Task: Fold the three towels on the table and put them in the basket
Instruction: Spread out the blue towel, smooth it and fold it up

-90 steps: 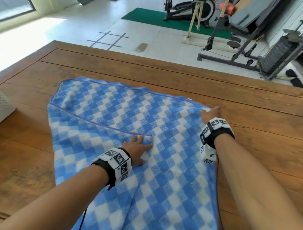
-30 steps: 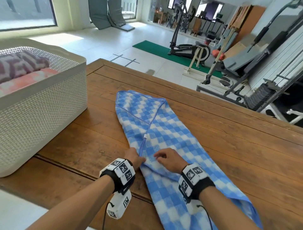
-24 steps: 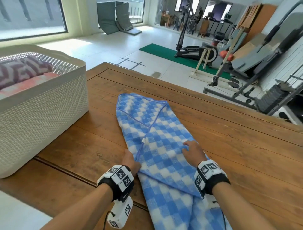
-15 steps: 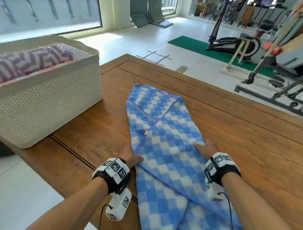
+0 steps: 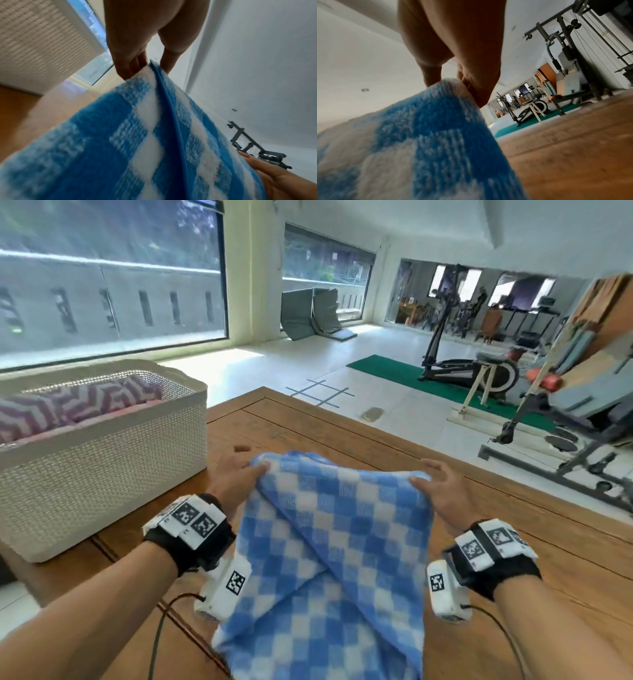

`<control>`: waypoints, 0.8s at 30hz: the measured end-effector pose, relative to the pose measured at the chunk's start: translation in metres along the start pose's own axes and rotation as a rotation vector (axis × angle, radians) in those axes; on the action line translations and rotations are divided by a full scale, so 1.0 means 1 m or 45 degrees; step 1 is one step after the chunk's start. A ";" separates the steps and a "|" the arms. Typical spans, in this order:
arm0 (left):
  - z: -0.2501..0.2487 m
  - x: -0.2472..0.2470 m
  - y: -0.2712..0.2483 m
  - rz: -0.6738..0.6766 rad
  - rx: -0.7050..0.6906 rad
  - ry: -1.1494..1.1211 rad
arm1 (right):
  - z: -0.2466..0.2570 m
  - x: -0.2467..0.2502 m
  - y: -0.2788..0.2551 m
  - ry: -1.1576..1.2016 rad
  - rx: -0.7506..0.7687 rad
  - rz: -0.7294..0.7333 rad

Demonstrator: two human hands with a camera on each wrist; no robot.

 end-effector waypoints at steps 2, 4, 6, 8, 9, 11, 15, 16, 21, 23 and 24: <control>-0.039 -0.013 0.005 0.064 -0.123 -0.019 | 0.032 0.023 0.000 0.108 0.109 -0.042; -0.073 -0.025 0.011 0.132 -0.224 -0.074 | 0.059 0.044 -0.002 0.155 0.165 -0.086; -0.101 -0.034 0.016 0.177 -0.279 -0.137 | 0.085 0.063 -0.003 0.206 0.220 -0.130; -0.127 -0.042 0.018 0.229 -0.331 -0.210 | 0.108 0.081 -0.007 0.238 0.263 -0.174; -0.140 -0.046 0.018 0.265 -0.366 -0.248 | 0.118 0.089 -0.010 0.245 0.275 -0.191; -0.161 -0.053 0.019 0.348 -0.432 -0.297 | 0.134 0.102 -0.014 0.248 0.281 -0.193; -0.192 -0.064 0.023 0.504 -0.491 -0.303 | 0.165 0.123 -0.026 0.167 0.336 -0.219; -0.198 -0.065 0.024 0.539 -0.511 -0.289 | 0.172 0.127 -0.029 0.136 0.352 -0.236; -0.217 -0.073 0.032 0.765 -0.654 -0.126 | 0.194 0.149 -0.050 -0.165 0.406 -0.435; -0.222 -0.082 0.039 0.868 -0.719 0.023 | 0.197 0.160 -0.059 -0.246 0.393 -0.558; -0.224 -0.088 0.042 0.914 -0.769 0.121 | 0.198 0.164 -0.062 -0.271 0.390 -0.601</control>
Point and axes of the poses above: each hand's wrist, its own y-axis towards the middle knuckle, its own x-axis out of the back of the hand, z = x × y, the point moved 9 cm from there along y, towards the middle knuckle, and after that the axes turned 14 degrees about -y, right-handed, at the moved point
